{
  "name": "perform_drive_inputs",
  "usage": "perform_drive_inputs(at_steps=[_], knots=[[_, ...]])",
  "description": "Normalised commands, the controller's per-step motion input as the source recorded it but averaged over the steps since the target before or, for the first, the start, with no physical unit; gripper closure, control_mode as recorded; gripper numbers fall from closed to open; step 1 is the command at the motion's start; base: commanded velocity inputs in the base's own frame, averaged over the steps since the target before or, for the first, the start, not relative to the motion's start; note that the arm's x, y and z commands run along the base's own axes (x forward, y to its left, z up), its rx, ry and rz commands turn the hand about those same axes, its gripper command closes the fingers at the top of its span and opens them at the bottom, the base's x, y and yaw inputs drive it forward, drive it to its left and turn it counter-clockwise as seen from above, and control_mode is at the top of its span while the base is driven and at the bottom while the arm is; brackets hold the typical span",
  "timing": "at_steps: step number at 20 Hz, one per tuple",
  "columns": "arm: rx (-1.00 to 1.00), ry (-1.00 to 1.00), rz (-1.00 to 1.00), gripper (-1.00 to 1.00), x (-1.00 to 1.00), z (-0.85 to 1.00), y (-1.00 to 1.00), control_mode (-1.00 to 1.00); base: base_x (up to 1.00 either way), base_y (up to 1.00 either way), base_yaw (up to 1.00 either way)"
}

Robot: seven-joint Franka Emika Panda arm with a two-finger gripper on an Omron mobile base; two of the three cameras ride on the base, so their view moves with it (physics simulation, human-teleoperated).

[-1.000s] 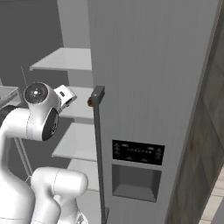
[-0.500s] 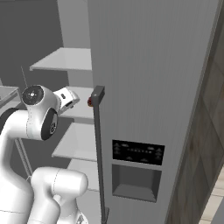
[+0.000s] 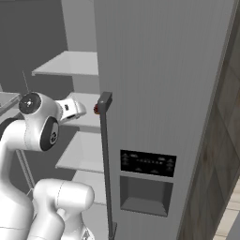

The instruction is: Take the cupcake and cake from the fridge and place them on the empty tray on the dining counter.

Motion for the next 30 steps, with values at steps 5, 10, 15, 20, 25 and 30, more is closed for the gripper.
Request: perform_drive_inputs(at_steps=[5, 10, 15, 20, 25, 30], knots=[[0.22, 0.00, -0.11, -1.00, 0.00, 0.00, -0.04, -1.00, 0.00, 0.00, 0.00], [0.21, 0.00, -0.12, -1.00, 0.06, 0.00, 0.00, -1.00, 0.00, 0.00, 0.00], [0.16, 0.00, -0.15, -1.00, 0.22, 0.00, 0.00, -1.00, 0.00, 0.00, 0.00], [0.07, 0.00, -0.07, -1.00, 0.37, 0.00, 0.00, -1.00, 0.00, 0.00, 0.00], [0.01, 0.00, 0.00, -1.00, 0.57, -0.08, 0.00, -1.00, 0.00, 0.00, 0.00], [0.00, 0.00, 0.00, -1.00, 0.40, -0.29, 0.08, -1.00, 0.00, 0.00, 0.00]])
